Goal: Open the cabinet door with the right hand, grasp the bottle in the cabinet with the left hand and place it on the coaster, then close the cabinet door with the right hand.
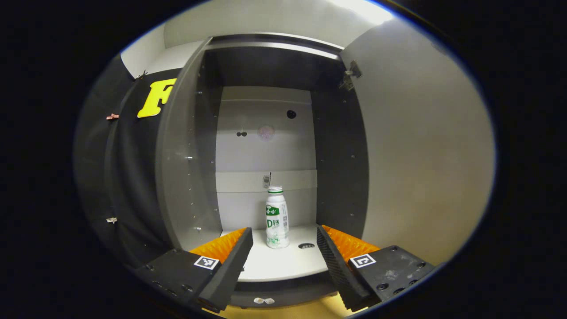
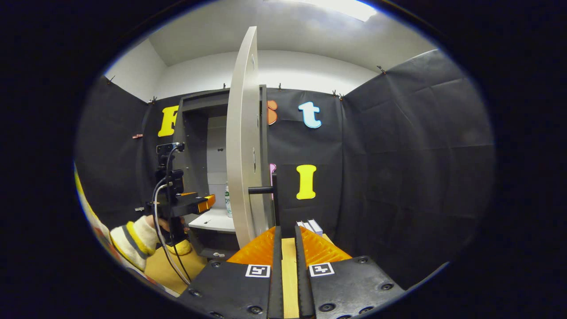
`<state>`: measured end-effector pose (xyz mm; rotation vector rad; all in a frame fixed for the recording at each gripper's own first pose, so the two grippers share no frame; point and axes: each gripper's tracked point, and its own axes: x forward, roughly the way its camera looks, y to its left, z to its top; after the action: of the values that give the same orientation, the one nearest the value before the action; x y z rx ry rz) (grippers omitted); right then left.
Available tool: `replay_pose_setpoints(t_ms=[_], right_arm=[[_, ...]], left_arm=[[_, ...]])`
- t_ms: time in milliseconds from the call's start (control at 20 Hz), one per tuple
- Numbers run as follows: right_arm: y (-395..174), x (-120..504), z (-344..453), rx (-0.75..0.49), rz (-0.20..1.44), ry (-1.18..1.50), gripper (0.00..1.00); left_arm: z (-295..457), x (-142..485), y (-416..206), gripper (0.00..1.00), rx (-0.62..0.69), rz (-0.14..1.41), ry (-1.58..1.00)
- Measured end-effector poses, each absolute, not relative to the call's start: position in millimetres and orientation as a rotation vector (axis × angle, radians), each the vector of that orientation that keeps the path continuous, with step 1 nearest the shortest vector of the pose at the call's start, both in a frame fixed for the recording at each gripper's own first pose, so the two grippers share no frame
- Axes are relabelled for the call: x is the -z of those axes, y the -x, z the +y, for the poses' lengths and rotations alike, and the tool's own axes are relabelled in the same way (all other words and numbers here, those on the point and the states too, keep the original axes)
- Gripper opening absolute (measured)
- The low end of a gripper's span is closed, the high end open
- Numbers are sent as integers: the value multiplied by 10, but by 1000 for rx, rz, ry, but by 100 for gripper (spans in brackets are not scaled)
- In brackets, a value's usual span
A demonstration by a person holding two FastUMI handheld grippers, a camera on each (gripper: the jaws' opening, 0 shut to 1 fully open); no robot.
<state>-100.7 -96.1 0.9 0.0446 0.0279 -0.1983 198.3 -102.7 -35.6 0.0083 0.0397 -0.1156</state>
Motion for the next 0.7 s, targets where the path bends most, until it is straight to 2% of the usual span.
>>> replay_pose_setpoints(t_ms=[500, 700], right_arm=[[1131, -47, -1303, 434, 24, 14, 17], [1120, -69, -1313, 450, 16, 6, 17]], left_arm=[[-1077, 862, -3357, 92, 132, 113, 31], [-1046, 1004, -3689, 92, 115, 131, 40]])
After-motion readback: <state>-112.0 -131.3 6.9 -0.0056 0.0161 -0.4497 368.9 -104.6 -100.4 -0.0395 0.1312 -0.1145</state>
